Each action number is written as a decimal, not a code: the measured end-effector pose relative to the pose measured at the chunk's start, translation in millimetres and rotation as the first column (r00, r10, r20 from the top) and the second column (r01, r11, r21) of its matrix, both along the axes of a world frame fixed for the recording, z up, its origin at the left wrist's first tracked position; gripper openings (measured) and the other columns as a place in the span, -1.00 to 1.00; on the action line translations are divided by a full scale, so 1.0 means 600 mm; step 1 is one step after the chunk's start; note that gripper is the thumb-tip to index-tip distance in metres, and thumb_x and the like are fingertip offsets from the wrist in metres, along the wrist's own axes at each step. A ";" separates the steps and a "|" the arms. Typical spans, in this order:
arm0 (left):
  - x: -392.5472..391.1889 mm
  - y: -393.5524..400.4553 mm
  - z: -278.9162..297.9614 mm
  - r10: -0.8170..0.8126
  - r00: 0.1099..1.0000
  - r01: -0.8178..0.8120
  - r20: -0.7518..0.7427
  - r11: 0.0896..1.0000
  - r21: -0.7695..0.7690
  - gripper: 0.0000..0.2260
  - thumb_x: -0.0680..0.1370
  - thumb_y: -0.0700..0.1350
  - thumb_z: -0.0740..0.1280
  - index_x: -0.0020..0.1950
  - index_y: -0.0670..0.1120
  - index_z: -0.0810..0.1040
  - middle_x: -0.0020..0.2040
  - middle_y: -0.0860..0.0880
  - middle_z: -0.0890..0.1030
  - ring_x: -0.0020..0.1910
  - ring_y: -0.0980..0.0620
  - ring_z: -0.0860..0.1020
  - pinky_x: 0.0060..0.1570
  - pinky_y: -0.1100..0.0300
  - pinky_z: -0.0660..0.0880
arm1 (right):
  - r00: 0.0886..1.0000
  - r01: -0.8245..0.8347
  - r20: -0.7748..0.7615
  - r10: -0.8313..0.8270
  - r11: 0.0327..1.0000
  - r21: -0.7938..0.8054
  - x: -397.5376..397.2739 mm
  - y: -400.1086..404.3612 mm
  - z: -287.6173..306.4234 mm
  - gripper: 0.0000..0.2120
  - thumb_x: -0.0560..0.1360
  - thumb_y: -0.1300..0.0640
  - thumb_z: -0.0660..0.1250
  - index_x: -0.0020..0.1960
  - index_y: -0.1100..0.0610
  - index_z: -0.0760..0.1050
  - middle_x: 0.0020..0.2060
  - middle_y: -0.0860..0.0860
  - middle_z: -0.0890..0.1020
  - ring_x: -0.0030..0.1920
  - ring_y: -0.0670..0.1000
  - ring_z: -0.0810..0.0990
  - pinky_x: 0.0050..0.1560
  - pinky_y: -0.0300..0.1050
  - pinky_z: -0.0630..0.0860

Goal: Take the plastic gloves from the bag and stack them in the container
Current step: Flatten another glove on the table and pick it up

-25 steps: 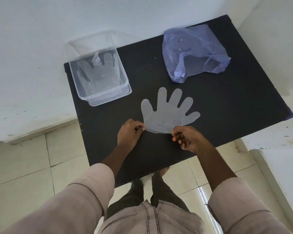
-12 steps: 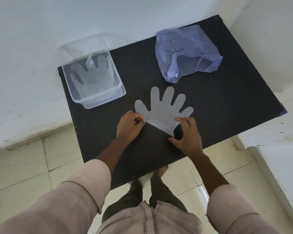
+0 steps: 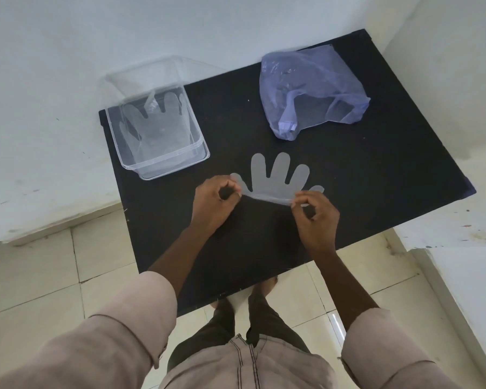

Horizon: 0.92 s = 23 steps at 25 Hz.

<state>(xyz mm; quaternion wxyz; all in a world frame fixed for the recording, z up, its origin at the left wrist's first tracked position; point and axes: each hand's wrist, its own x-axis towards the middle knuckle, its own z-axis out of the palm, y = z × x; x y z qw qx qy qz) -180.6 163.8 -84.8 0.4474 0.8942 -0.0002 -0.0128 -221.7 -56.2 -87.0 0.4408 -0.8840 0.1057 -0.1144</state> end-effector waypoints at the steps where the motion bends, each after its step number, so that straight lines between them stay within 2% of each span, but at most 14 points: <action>1: 0.002 -0.003 0.009 -0.006 1.000 0.006 0.014 0.999 -0.051 -0.95 0.44 -0.19 0.48 -0.13 -0.09 0.68 0.04 0.02 0.69 0.06 0.12 0.62 0.22 0.05 0.50 | 1.000 0.020 0.005 -0.020 0.999 0.032 0.005 0.000 0.010 -0.92 0.47 0.24 0.42 -0.06 0.23 0.64 -0.01 0.13 0.70 -0.05 -0.08 0.60 0.05 -0.25 0.55; 4: 0.017 -0.013 0.029 -0.069 0.996 0.055 -0.063 0.977 -0.206 -0.89 0.42 -0.25 0.50 -0.07 -0.13 0.69 0.08 -0.02 0.69 0.05 0.11 0.65 0.12 -0.01 0.59 | 0.995 0.096 -0.044 -0.090 0.984 0.153 0.018 -0.001 0.027 -0.89 0.49 0.21 0.39 -0.02 0.22 0.64 0.00 0.09 0.70 -0.04 -0.05 0.64 0.01 -0.12 0.63; 6: 0.025 -0.019 0.039 -0.118 0.976 0.048 -0.186 0.939 -0.342 -0.74 0.39 -0.34 0.50 0.06 -0.16 0.68 0.08 -0.04 0.70 0.07 0.07 0.66 0.13 -0.01 0.59 | 0.986 0.148 -0.107 -0.126 0.959 0.240 0.024 -0.004 0.035 -0.90 0.50 0.18 0.39 -0.02 0.18 0.63 -0.04 0.03 0.69 -0.05 0.00 0.66 -0.05 0.01 0.66; 9: 0.028 -0.025 0.046 -0.220 0.929 0.076 -0.297 0.900 -0.429 -0.53 0.36 -0.44 0.48 0.22 -0.13 0.62 0.16 -0.03 0.66 0.17 0.07 0.62 0.21 0.07 0.55 | 0.981 0.171 -0.139 -0.133 0.937 0.305 0.030 -0.008 0.048 -0.95 0.50 0.19 0.39 -0.06 0.14 0.61 -0.09 -0.01 0.67 -0.05 0.06 0.67 -0.21 -0.05 0.67; 11: 0.027 -0.033 0.051 -0.242 0.912 0.064 -0.330 0.880 -0.470 -0.61 0.41 -0.38 0.48 0.20 -0.11 0.63 0.14 -0.06 0.66 0.14 0.01 0.63 0.12 0.10 0.60 | 0.981 0.169 -0.152 -0.125 0.930 0.326 0.031 -0.012 0.058 -0.99 0.49 0.19 0.39 -0.09 0.12 0.59 -0.09 -0.01 0.66 -0.05 0.05 0.66 -0.30 -0.20 0.64; 14: 0.030 -0.043 0.072 -0.201 0.895 -0.054 -0.399 0.838 -0.544 -0.82 0.50 -0.23 0.44 0.09 -0.19 0.67 0.00 -0.17 0.69 -0.04 -0.02 0.66 -0.05 0.18 0.64 | 0.983 0.143 -0.162 -0.088 0.919 0.367 0.037 -0.018 0.070 -0.97 0.49 0.23 0.37 -0.12 0.15 0.57 -0.15 -0.03 0.65 -0.09 0.01 0.65 -0.39 -0.32 0.59; 16: 0.037 -0.047 0.088 -0.178 0.892 -0.095 -0.415 0.824 -0.558 -0.80 0.53 -0.18 0.40 0.09 -0.28 0.65 -0.08 -0.22 0.67 -0.12 0.01 0.66 -0.08 0.21 0.64 | 0.985 0.122 -0.160 -0.061 0.904 0.410 0.044 -0.021 0.082 -0.93 0.50 0.25 0.34 -0.16 0.17 0.56 -0.24 -0.07 0.63 -0.14 -0.01 0.64 -0.40 -0.31 0.58; 19: 0.050 -0.050 0.118 -0.159 0.895 -0.124 -0.417 0.810 -0.574 -0.77 0.55 -0.20 0.37 0.11 -0.35 0.61 -0.12 -0.25 0.65 -0.22 0.06 0.66 -0.12 0.23 0.62 | 0.978 0.118 -0.209 -0.008 0.846 0.520 0.062 -0.022 0.105 -0.90 0.51 0.25 0.31 -0.18 0.17 0.54 -0.22 0.05 0.67 -0.13 0.01 0.67 -0.30 -0.19 0.62; 23: 0.068 -0.036 0.147 -0.075 0.906 -0.175 -0.415 0.829 -0.532 -0.84 0.58 -0.16 0.34 0.03 -0.22 0.66 -0.06 -0.24 0.68 -0.13 -0.04 0.68 -0.10 0.18 0.63 | 0.950 0.086 -0.279 0.139 0.741 0.666 0.104 -0.009 0.140 -0.83 0.53 0.27 0.23 -0.20 0.13 0.51 -0.23 0.06 0.73 -0.15 0.08 0.72 -0.16 -0.08 0.65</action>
